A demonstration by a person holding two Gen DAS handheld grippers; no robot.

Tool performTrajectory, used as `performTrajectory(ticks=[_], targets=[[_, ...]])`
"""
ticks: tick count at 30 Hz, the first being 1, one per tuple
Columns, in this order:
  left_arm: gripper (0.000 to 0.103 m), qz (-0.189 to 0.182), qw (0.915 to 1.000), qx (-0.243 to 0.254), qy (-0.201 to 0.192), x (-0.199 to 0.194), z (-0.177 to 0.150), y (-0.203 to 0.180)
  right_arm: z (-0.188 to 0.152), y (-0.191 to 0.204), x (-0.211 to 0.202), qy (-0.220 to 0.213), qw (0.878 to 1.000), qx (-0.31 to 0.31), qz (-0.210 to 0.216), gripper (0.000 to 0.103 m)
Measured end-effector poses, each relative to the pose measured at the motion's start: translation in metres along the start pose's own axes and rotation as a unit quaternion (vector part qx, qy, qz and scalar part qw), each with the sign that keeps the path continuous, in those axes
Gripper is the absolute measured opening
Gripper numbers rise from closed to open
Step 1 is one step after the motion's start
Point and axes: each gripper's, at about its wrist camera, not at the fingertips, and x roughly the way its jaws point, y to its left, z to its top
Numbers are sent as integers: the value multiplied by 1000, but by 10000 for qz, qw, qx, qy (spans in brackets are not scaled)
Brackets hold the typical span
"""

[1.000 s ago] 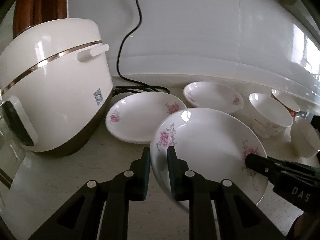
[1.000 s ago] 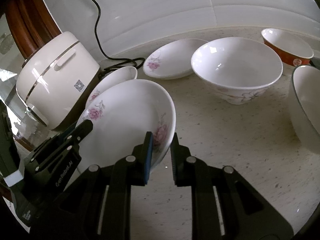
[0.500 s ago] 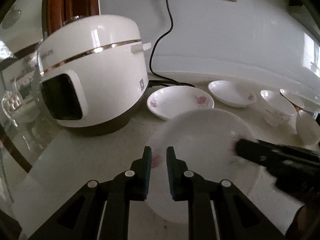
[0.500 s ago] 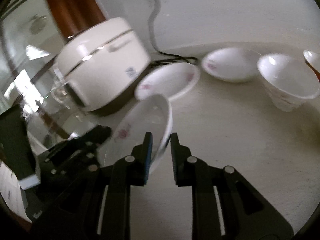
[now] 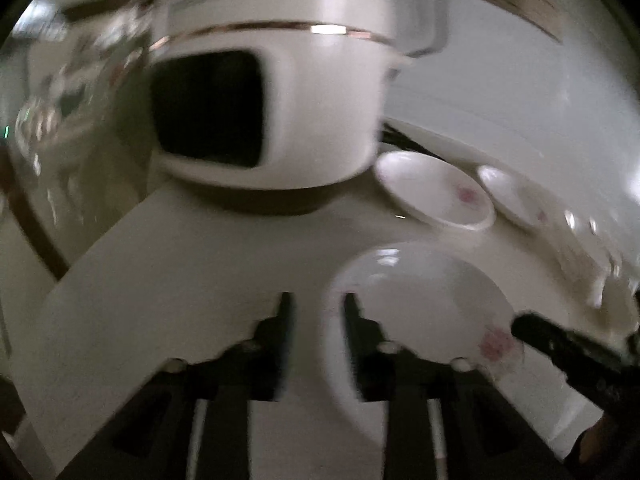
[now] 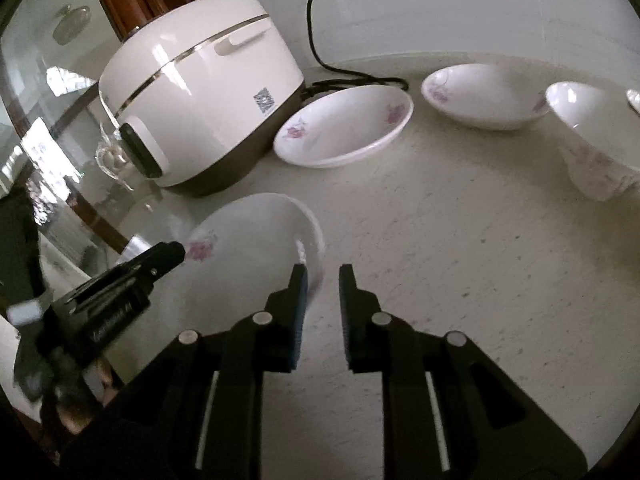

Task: Organize plates and bowls
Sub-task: 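Lower the plate beside the rice cooker and open both tools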

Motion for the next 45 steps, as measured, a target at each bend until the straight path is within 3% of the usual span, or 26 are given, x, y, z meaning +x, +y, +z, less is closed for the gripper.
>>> performTrajectory(ticks=[1,2,3,5,7,10,11,13,18,23,30,35,40,45], targets=[[64,-2,9998,-167,54,1,1,10,0,0,2,68,9999,52,97,37],[67,-9,9995,-281,145,4,1,18,0,0,2,119,9998,84,161,61],[67,-105,9992,-296,263,9,0,21,-1,0,4,175,9995,120,248,69],[65,-281,9983,-197,481,19,-1,18,-3,3,2,130,9996,53,230,70],[55,-403,9974,-96,582,25,-1,10,-4,8,4,166,9996,-60,199,69],[41,-315,9979,137,554,29,1,-4,-5,16,12,326,9989,-293,166,52],[31,-392,9975,125,577,29,1,-5,-6,19,14,371,9985,-371,144,42],[23,-473,9971,157,573,29,2,-9,-8,24,17,411,9978,-521,37,38],[19,-342,9990,167,247,15,-3,-7,-7,21,18,383,9980,-498,-63,26],[19,36,9994,326,-82,-8,3,-1,-7,32,9,73,9982,-585,140,26],[19,61,9999,-41,112,-10,-3,35,-19,64,13,197,9936,-1072,307,25],[20,130,9998,-84,133,-8,-8,40,-25,74,17,270,9919,-1216,266,25],[21,647,9979,52,60,0,-10,35,-23,79,21,245,9915,-1243,284,26],[22,599,9978,-230,187,6,-9,45,-23,85,30,414,9890,-1380,327,26]])
